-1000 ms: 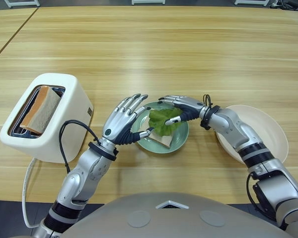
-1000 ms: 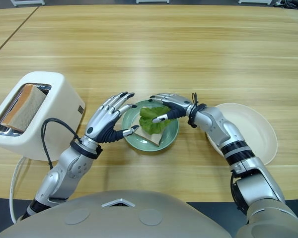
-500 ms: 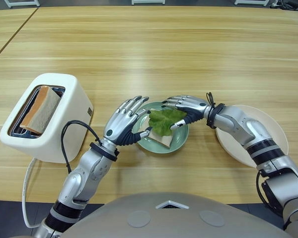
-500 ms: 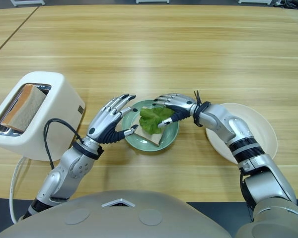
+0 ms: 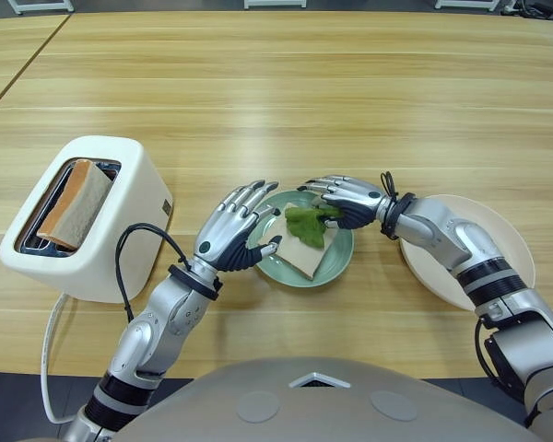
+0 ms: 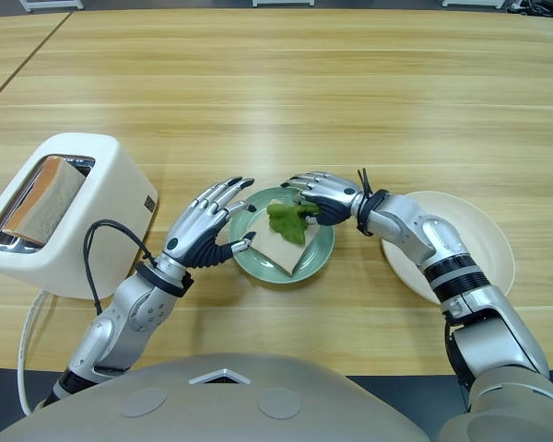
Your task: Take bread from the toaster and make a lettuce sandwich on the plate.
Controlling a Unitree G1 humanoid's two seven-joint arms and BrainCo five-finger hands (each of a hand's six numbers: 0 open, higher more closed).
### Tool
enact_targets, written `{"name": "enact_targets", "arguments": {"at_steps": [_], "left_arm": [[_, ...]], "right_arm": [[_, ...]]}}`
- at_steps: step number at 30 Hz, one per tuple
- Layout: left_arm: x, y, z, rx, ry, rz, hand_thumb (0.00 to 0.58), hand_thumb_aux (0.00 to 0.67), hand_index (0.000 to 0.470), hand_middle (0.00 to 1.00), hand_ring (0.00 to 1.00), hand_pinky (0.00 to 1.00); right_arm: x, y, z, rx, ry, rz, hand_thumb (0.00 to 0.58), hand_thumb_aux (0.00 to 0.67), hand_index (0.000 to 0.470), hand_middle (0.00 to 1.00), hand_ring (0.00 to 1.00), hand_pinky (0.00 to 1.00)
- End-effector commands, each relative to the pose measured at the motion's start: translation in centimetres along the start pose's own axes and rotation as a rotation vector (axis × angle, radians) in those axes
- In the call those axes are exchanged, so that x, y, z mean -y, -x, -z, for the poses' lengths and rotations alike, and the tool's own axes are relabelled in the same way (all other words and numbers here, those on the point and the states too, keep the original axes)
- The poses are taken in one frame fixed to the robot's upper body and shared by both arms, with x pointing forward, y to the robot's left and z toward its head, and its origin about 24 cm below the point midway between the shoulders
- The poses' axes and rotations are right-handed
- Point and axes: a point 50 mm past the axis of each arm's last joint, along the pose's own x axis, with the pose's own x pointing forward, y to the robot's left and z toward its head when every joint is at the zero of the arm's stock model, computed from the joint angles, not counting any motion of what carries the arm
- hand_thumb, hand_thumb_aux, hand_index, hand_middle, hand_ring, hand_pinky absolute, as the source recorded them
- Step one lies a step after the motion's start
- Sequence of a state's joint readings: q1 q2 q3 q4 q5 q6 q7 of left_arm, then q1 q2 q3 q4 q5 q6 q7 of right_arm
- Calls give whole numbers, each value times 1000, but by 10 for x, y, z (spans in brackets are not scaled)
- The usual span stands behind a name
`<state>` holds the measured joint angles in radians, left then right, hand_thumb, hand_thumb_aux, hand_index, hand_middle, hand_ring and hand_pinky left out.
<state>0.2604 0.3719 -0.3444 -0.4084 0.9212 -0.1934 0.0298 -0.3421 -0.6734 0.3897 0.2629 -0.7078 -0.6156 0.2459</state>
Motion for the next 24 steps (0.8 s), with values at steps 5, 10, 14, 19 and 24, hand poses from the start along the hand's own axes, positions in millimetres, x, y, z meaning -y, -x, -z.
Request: {"name": "enact_targets", "arguments": {"at_steps": [5, 10, 14, 19, 24], "left_arm": [[1, -1, 2, -5, -1, 17, 468, 376, 264, 0, 0, 0], [-5, 0, 5, -15, -10, -5, 447, 349, 245, 0, 0, 0], [-12, 1, 7, -21, -21, -29, 436, 336, 236, 0, 0, 0], [-22, 3, 8, -30, -24, -59, 0, 0, 0, 0, 0, 0], [-36, 5, 8, -40, 92, -116, 0, 0, 0, 0, 0, 0]], "right_arm": [[16, 1, -22, 96, -84, 57, 574, 604, 424, 0, 0, 0], [4, -5, -30, 122, -127, -11, 549, 515, 361, 0, 0, 0], [-9, -11, -30, 112, -118, -65, 520, 455, 319, 0, 0, 0], [-9, -10, -29, 104, -96, -47, 0, 0, 0, 0, 0, 0], [8, 3, -21, 71, -76, 22, 0, 0, 0, 0, 0, 0]]}}
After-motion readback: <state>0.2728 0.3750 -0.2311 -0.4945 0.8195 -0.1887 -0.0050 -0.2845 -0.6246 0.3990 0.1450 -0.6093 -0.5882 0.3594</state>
